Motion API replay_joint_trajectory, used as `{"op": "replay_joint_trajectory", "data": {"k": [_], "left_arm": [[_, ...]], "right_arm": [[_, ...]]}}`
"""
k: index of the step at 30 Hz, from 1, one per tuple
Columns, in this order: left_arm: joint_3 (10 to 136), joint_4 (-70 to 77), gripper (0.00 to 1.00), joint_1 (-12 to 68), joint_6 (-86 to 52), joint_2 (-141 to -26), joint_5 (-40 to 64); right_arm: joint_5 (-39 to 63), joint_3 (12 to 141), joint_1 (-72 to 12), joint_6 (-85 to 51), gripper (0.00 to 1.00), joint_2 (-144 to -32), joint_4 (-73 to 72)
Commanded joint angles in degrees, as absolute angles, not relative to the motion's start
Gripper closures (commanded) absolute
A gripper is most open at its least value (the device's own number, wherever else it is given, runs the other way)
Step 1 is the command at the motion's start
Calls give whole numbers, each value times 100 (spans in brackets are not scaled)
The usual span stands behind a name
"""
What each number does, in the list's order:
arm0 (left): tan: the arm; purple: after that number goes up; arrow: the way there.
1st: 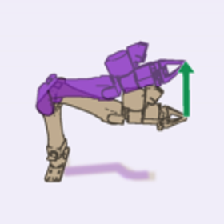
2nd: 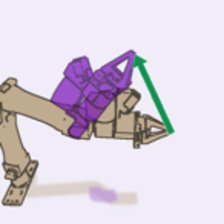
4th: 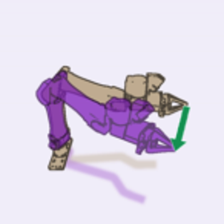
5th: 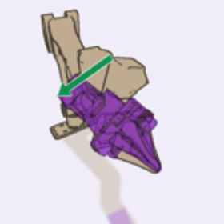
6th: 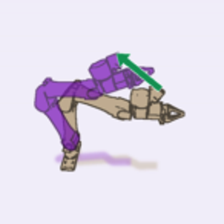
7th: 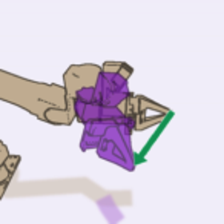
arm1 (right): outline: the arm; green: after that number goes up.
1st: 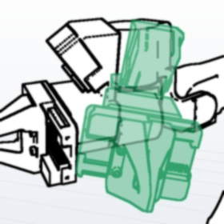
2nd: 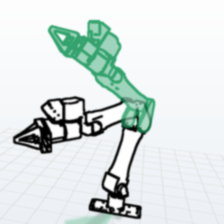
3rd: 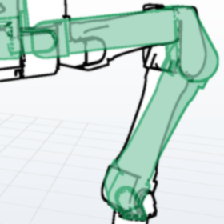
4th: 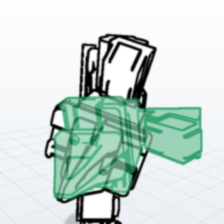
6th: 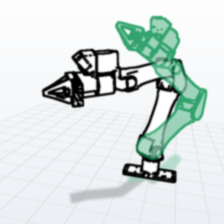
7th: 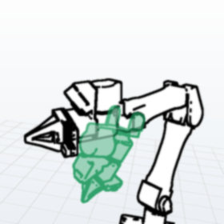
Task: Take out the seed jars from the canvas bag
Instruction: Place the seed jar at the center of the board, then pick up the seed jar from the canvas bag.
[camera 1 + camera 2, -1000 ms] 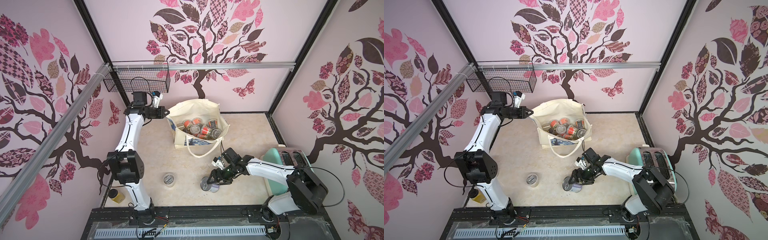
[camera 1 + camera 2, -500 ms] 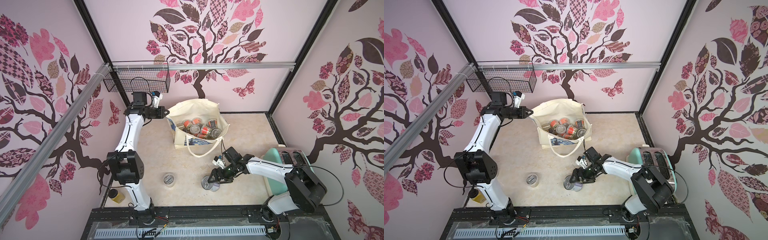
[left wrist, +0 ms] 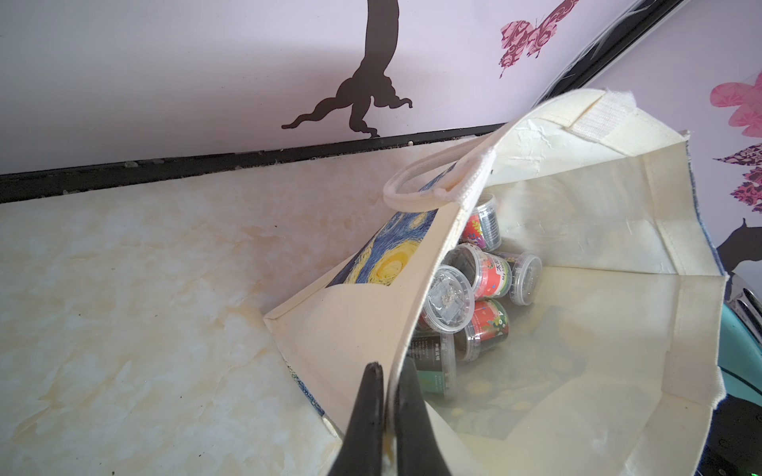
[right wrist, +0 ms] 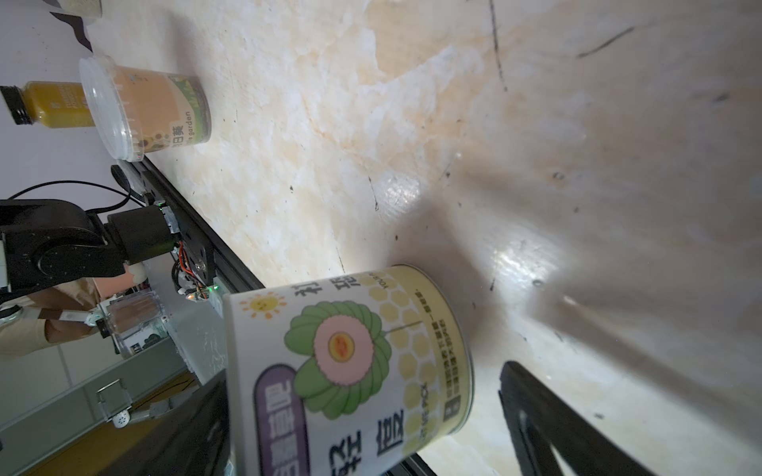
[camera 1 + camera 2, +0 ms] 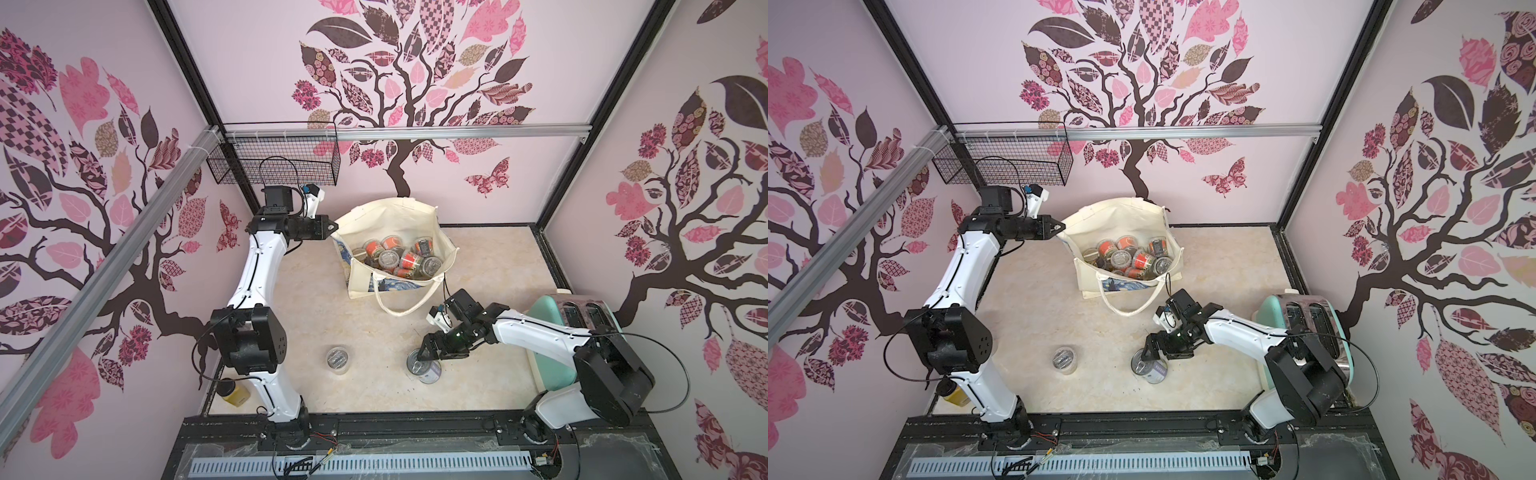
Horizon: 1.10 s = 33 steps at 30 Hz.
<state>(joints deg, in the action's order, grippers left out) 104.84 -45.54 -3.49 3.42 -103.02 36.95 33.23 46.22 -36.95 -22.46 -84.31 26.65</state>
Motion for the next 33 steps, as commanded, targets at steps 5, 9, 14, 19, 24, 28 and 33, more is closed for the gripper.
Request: {"op": "replay_joint_trajectory", "data": {"k": [5,9,14,19,24,28,33], "left_arm": [[10309,-4672,100,-431,499,-10042,3794],[10178,-4713,100,-377,645,-9955,3903],[10145,-4874,100,-315,801,-9872,3997],[9993,-4982,100,-175,1156,-9726,3966],[9816,-5231,100,-1,1554,-9533,3859],[9649,-5302,100,99,1774,-9315,3889],[9440,-5413,100,149,1897,-9114,4110]], "right_arm": [[2607,4693,-3672,-1972,0,-8074,3348],[2395,4680,-3667,-1905,1,-7700,3449],[1751,4987,-3673,-1837,1,-7276,3660],[1446,5195,-3691,-1572,7,-6509,3178],[1579,5899,-3812,-1411,13,-6381,2842],[1040,6798,-4151,-1507,13,-6883,2865],[229,7527,-4170,-2066,13,-7689,2642]]}}
